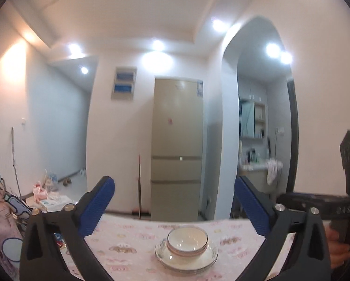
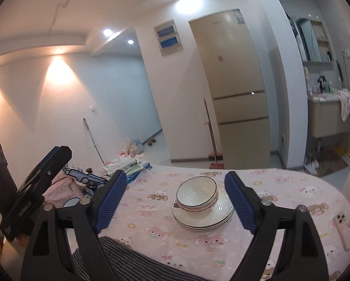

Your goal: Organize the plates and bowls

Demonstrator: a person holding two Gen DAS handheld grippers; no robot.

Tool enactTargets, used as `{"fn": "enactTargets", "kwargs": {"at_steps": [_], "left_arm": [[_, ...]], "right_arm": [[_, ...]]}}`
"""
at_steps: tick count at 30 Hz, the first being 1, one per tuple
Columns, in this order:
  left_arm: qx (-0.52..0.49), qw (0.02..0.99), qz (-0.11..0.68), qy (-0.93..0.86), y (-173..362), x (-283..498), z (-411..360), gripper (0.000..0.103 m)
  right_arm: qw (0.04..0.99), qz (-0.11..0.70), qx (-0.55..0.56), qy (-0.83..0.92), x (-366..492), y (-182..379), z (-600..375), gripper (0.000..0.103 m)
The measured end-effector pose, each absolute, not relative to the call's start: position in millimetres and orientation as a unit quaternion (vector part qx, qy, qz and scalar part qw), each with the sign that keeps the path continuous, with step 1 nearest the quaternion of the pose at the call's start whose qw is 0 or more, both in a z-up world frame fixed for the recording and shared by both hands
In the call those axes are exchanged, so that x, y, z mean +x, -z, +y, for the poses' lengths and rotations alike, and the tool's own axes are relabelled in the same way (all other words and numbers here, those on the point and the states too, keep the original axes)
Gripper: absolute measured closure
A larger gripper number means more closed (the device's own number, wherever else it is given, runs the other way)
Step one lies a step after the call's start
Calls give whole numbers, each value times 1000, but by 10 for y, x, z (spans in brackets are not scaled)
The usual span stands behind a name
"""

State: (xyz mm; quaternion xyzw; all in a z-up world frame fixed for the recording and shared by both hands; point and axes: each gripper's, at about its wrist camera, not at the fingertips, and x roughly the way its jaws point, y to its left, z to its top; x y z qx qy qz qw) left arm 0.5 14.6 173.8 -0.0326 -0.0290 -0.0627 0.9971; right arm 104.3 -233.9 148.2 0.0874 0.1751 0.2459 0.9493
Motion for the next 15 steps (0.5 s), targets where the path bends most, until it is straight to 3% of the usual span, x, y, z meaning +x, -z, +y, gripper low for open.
{"fn": "enactTargets", "kwargs": {"at_steps": [7, 12, 15], "left_arm": [[0, 997, -48, 58, -1521, -310, 121, 0], [-16, 997, -30, 75, -1248, -336, 141, 0], [-39, 996, -11, 85, -1039, -239, 161, 0]], "right_arm": [[963, 135, 65, -225, 711, -1350, -2332, 1], [977, 71, 49, -193, 406, -1201, -2305, 0], [968, 104, 52, -223, 473, -980, -2254, 0]]}}
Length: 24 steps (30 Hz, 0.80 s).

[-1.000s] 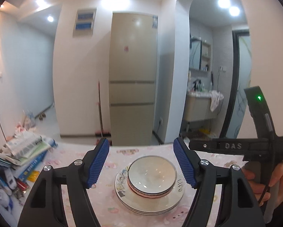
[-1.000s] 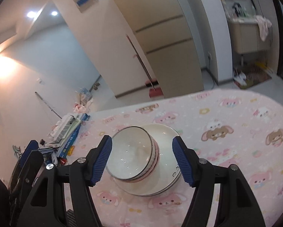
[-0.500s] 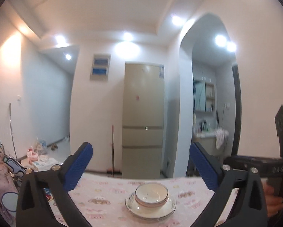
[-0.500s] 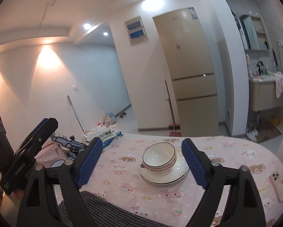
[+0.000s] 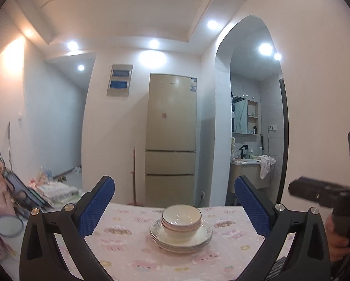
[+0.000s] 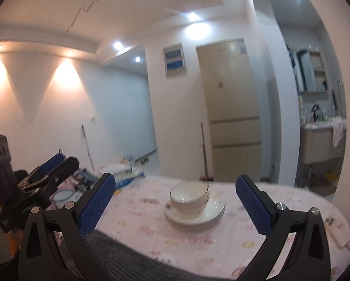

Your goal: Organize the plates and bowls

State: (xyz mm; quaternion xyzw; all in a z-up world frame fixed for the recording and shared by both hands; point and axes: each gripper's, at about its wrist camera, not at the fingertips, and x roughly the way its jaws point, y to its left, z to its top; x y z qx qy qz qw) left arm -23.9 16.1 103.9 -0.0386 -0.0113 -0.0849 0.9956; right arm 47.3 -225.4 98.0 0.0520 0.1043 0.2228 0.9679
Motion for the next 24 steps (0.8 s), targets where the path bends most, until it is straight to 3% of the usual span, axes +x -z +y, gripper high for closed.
{"fn": "enactTargets", "kwargs": {"at_steps": [4, 15, 24], "left_arm": [[-39, 996, 15, 79, -736, -89, 131, 0], [-35, 998, 37, 29, -125, 173, 132, 0], [-56, 996, 44, 44, -5, 175, 219, 0]], "right_arm": [[964, 145, 60, -217, 553, -675, -2224, 0], [988, 99, -1, -120, 641, -254, -2182, 0], [990, 117, -10, -81, 744, 37, -2182, 0]]}}
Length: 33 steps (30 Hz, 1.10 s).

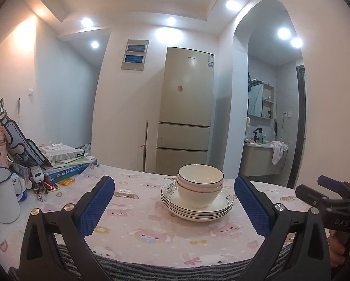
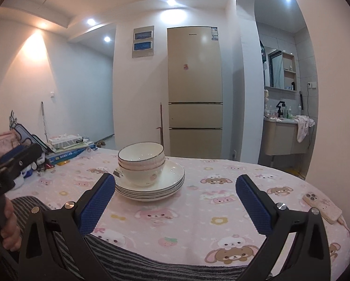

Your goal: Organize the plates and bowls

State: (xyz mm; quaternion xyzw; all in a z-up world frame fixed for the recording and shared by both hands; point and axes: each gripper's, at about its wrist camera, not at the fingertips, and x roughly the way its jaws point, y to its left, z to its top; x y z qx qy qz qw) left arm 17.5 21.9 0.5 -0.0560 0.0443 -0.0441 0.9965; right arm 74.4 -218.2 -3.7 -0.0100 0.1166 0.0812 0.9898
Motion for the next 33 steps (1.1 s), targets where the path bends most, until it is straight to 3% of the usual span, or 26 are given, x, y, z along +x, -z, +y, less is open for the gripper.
{"fn": "enactTargets", "kwargs": {"at_steps": [15, 33], "left_arm": [[21, 996, 43, 70, 11, 127, -105, 0], [10, 996, 56, 68, 29, 168, -45, 0]], "right_arm": [[988, 135, -6, -79, 759, 86, -2222, 0], [988, 135, 1, -74, 737, 62, -2268, 0]]}}
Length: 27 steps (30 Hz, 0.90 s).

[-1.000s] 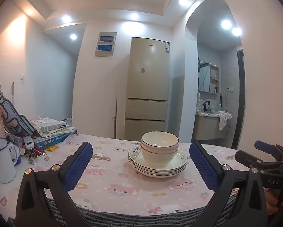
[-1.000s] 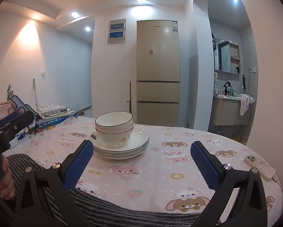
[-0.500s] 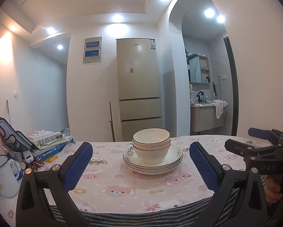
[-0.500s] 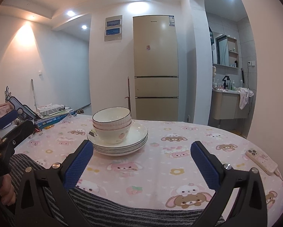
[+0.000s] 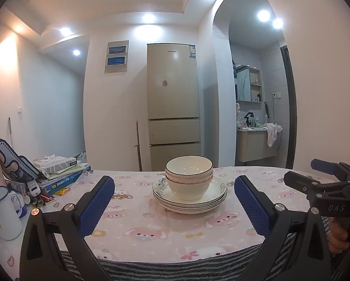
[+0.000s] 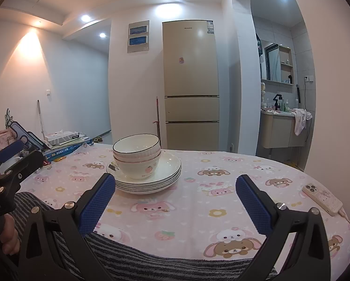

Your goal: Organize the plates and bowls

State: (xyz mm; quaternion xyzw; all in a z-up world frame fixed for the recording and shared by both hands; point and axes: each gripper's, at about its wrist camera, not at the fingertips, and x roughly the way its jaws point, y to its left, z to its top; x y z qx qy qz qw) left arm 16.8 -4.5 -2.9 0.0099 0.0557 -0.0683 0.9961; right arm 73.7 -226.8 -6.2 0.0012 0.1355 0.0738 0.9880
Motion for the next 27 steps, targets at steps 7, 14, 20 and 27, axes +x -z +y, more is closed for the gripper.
{"fn": "enactTargets", "kwargs": {"at_steps": [7, 14, 20, 27], "left_arm": [[3, 996, 56, 67, 28, 156, -13, 0], [-3, 996, 62, 63, 13, 165, -12, 0], [-4, 996, 63, 64, 7, 177, -8, 0], [-4, 996, 63, 63, 8, 175, -8, 0]], "right_arm": [[989, 131, -6, -70, 720, 49, -2251, 0], [989, 128, -7, -70, 702, 37, -2237, 0], [990, 126, -5, -68, 688, 26, -2242, 0], [989, 133, -6, -66, 715, 30, -2249, 0]]}}
